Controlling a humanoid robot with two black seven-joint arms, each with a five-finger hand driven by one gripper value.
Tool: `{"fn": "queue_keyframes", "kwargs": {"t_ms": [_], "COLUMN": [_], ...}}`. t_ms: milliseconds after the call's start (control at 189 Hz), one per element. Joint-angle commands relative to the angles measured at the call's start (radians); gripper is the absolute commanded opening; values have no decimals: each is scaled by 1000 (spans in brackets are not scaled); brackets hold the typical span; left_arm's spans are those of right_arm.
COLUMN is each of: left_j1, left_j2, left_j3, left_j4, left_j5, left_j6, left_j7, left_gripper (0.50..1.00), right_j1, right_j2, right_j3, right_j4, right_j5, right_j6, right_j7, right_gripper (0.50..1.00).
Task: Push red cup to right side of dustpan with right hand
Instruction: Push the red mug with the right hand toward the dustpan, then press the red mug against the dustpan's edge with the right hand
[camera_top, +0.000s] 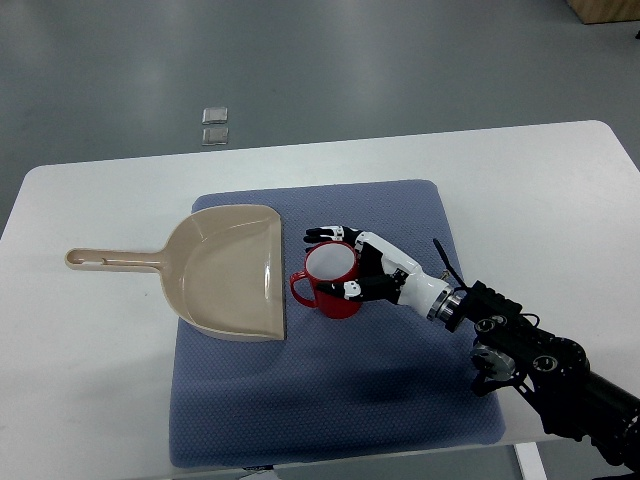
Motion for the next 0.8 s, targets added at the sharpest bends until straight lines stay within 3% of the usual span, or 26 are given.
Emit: {"fn": "queue_keyframes", "kwargs": {"t_ms": [0, 794], "left_j1": [0, 0], "left_j2": [0, 0], "left_j3": [0, 0], "left_j4": [0, 0], "left_j5": [0, 0], "left_j6": [0, 0], "left_j7": [0, 0], "left_gripper": [1000, 1000], "right_j1": [0, -3], "right_j2": [6, 12], "right_j3": [0, -45], "right_j4": [4, 7], "right_j5": [0, 0], "right_j6": [0, 0], "right_j7": [0, 0], "right_gripper": [838, 838]}}
